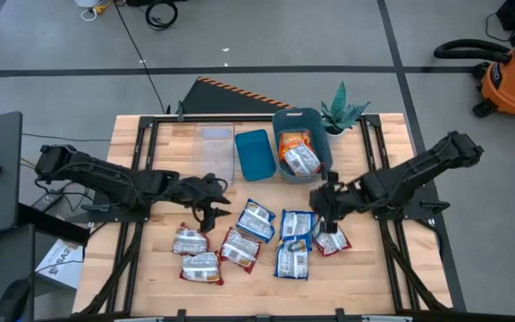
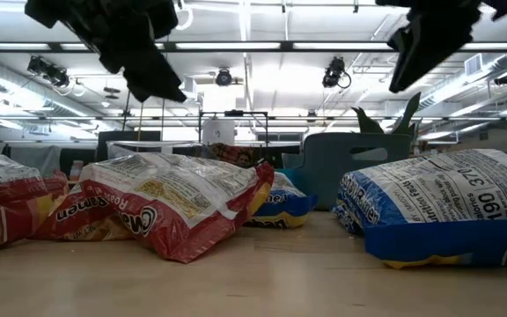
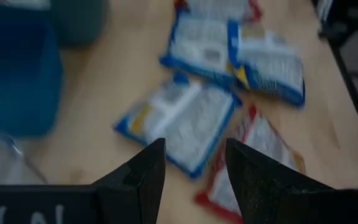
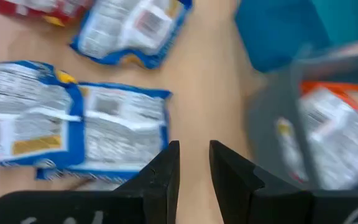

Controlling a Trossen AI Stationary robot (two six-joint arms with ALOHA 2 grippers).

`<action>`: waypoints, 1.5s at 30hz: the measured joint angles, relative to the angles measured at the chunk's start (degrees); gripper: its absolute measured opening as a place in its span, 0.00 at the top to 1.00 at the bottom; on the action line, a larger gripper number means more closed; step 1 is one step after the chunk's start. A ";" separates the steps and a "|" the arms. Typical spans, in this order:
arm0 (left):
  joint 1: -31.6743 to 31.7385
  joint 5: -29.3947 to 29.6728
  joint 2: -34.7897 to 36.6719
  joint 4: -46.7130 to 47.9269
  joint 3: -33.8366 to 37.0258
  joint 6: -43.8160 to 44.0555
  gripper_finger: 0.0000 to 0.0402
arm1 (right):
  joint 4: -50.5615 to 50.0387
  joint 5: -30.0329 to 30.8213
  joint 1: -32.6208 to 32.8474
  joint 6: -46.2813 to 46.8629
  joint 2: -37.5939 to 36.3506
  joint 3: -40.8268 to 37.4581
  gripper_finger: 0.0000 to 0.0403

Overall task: Sort Maruchan noodles
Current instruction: Put the red noodle pack into the transparent bin

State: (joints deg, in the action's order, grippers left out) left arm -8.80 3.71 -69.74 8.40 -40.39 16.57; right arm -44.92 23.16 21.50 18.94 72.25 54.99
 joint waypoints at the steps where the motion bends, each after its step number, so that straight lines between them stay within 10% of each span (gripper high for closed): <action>1: -0.11 -1.32 -1.05 1.48 -1.03 1.11 0.57 | 2.43 0.29 0.70 -0.05 -0.30 -1.70 0.77; 12: -8.02 -3.64 -9.07 27.32 -14.63 16.28 0.57 | 32.45 23.74 5.92 -16.34 -1.98 -13.82 0.78; 24: -12.51 -0.96 -15.64 37.79 -15.43 41.18 0.57 | 58.03 22.71 6.27 -31.65 -3.23 -25.14 0.78; 45: -12.63 -0.73 -25.60 39.50 -15.43 41.83 0.63 | 60.64 18.75 6.97 -29.64 -4.31 -25.23 0.78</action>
State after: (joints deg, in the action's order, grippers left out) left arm -21.43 2.98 -95.34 47.90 -55.81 58.40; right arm 15.72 41.91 28.47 -10.70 67.94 29.76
